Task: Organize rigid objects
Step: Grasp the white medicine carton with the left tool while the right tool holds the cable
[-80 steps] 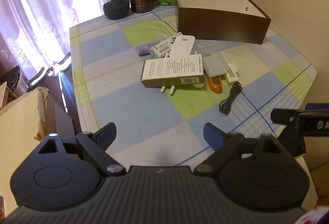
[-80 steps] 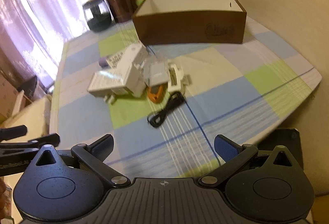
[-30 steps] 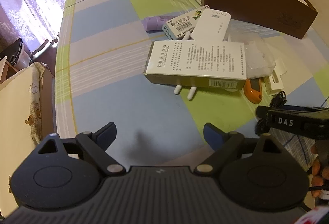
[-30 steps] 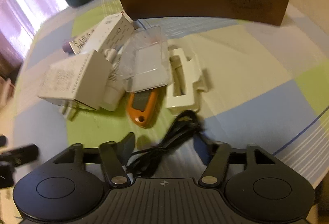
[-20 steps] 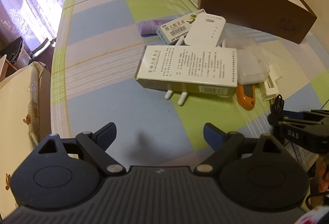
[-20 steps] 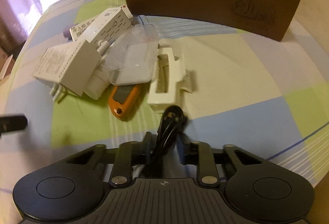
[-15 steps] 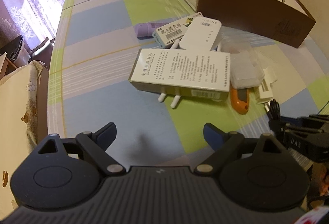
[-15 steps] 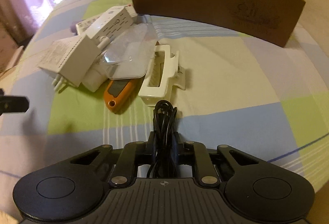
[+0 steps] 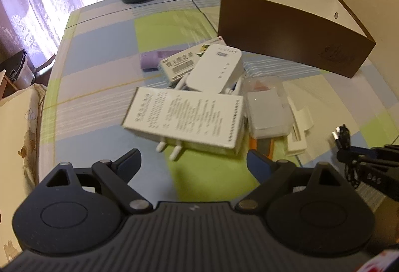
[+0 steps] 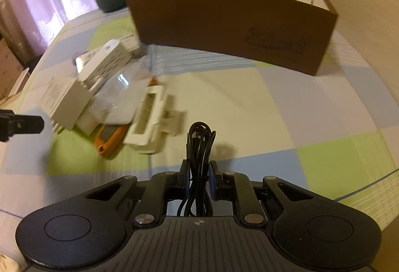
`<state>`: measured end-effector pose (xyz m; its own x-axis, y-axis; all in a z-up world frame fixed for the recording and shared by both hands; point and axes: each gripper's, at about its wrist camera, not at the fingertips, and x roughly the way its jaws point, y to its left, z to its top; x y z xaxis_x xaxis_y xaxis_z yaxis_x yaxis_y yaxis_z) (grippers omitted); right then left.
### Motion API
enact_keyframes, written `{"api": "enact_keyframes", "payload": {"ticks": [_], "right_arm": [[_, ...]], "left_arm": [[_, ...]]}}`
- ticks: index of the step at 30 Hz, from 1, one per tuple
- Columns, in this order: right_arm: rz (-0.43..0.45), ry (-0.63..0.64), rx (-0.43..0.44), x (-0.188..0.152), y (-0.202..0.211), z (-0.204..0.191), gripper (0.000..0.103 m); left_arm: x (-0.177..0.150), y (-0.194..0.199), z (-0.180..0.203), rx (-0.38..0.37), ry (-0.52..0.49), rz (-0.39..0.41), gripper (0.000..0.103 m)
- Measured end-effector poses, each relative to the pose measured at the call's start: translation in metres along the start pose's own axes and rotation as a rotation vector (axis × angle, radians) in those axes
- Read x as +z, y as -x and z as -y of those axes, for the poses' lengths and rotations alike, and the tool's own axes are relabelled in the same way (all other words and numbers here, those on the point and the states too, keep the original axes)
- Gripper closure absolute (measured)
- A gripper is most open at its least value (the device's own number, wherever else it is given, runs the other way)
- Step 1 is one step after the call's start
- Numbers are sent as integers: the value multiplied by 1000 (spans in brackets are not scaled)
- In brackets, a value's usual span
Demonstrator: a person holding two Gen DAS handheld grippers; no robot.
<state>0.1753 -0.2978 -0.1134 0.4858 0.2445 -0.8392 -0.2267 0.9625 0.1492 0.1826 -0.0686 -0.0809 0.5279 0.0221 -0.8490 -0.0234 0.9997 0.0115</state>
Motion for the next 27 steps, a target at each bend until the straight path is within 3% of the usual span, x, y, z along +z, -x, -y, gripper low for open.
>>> {"api": "enact_keyframes", "payload": {"ticks": [8, 17, 19, 24, 27], "right_arm": [[-20, 4, 18, 7, -1, 27, 92], [-18, 10, 39, 23, -11, 50, 92], [-17, 0, 39, 28, -13, 53, 92], [-2, -12, 41, 38, -17, 49, 92], [0, -19, 48, 44, -16, 40, 92]], "left_arm": [[5, -17, 1, 95, 45, 13, 13], [-15, -14, -67, 301, 208, -44, 15], [-16, -9, -79, 297, 232, -55, 16], [-2, -1, -79, 191, 236, -23, 15], [10, -15, -72, 202, 198, -30, 14]]}}
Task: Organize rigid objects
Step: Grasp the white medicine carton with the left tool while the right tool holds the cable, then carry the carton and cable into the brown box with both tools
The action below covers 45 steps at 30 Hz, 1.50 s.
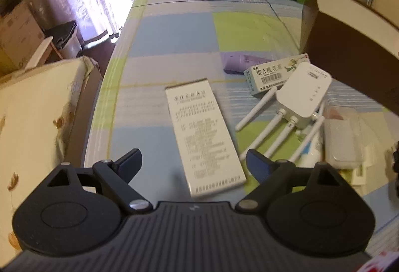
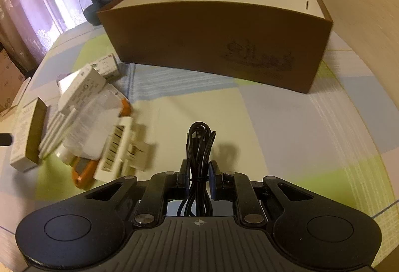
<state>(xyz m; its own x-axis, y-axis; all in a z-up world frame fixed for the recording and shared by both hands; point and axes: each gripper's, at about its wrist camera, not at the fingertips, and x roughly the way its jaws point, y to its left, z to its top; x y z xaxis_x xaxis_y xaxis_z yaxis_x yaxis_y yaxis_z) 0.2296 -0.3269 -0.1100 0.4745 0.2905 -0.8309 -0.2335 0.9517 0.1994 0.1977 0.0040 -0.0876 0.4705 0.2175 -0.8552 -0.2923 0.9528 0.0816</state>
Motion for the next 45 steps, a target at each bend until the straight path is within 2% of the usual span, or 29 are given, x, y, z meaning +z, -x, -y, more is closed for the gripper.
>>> {"api": "enact_keyframes", "payload": {"ticks": [6, 13, 15, 17, 19, 26, 38, 45], "right_arm": [[19, 0, 13, 7, 1, -20, 92], [6, -10, 6, 4, -5, -40, 92], [7, -14, -1, 4, -5, -44, 92], [10, -17, -6, 5, -6, -47, 92], [11, -22, -16, 5, -6, -49, 92], [15, -43, -49, 7, -6, -53, 92], [35, -52, -97, 12, -1, -64, 92], [22, -54, -90, 14, 4, -71, 92]], "left_arm": [[15, -35, -1, 10, -39, -55, 14], [32, -61, -4, -13, -63, -88, 15], [34, -67, -6, -29, -70, -105, 22], [32, -70, -10, -38, -87, -122, 38], [28, -72, -14, -45, -108, -135, 46], [19, -79, -23, -96, -143, -150, 43], [23, -81, -28, -145, -202, -94, 46], [21, -50, -32, -147, -204, -38, 46]]}}
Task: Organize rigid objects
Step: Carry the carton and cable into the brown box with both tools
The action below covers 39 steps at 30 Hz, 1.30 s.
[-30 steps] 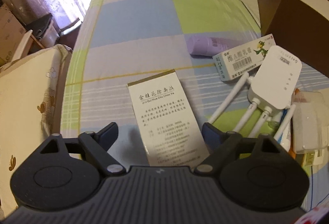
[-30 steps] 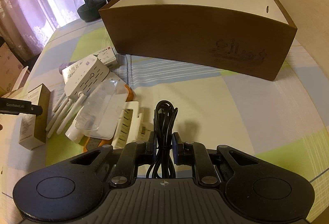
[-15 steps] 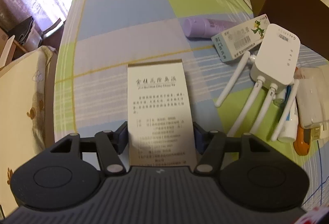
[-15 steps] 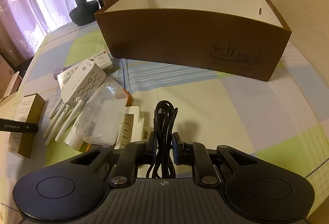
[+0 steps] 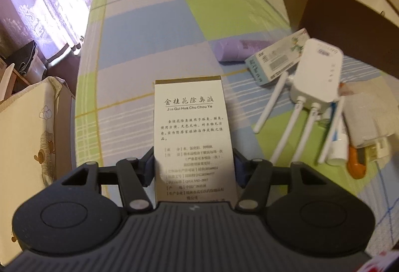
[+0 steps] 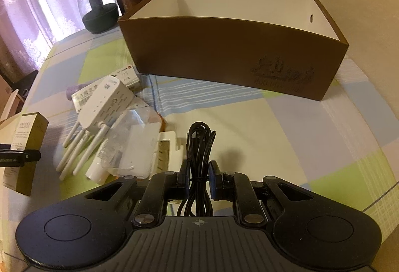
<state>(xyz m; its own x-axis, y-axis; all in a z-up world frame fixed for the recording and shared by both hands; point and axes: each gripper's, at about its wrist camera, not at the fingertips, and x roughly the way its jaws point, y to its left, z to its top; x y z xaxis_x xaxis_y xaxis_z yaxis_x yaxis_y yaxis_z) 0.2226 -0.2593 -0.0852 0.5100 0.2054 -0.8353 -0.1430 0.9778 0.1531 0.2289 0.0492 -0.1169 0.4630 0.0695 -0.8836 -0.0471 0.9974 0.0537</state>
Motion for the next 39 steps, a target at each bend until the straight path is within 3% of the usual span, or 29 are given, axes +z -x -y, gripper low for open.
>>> {"api": "enact_keyframes", "payload": {"ticks": [8, 18, 25, 32, 39], "right_arm": [[10, 35, 67, 23, 9, 0, 92], [95, 86, 140, 93, 22, 43, 92], [150, 82, 146, 152, 16, 89, 92], [163, 61, 128, 199, -12, 129, 92], [129, 33, 119, 222, -47, 150, 92]], "left_arm": [[20, 48, 36, -66, -4, 57, 46], [98, 65, 142, -154, -51, 155, 46], [166, 54, 222, -164, -104, 208, 46], [223, 36, 260, -147, -124, 226, 46], [262, 0, 284, -119, -135, 212, 46]]}}
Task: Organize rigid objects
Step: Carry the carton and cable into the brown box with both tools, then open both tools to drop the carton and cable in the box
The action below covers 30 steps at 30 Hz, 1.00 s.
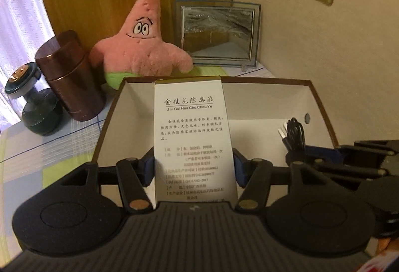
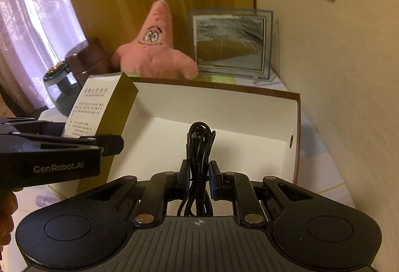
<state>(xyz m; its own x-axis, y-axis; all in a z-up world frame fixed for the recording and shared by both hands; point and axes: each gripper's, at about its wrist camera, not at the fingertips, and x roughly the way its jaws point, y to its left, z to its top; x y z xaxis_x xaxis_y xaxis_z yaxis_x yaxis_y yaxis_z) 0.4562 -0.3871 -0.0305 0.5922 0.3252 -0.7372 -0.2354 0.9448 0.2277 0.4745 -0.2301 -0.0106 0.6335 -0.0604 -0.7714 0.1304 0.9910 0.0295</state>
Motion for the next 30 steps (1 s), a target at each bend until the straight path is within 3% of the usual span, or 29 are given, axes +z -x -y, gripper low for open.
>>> {"api": "enact_keyframes", "payload": {"ticks": [16, 30], "right_arm": [[-137, 10, -12, -11, -57, 9, 92], [-131, 8, -15, -8, -60, 5, 92]], "left_arm": [[-25, -80, -7, 38, 7, -183, 45], [-26, -71, -19, 49, 30, -193, 39]]}}
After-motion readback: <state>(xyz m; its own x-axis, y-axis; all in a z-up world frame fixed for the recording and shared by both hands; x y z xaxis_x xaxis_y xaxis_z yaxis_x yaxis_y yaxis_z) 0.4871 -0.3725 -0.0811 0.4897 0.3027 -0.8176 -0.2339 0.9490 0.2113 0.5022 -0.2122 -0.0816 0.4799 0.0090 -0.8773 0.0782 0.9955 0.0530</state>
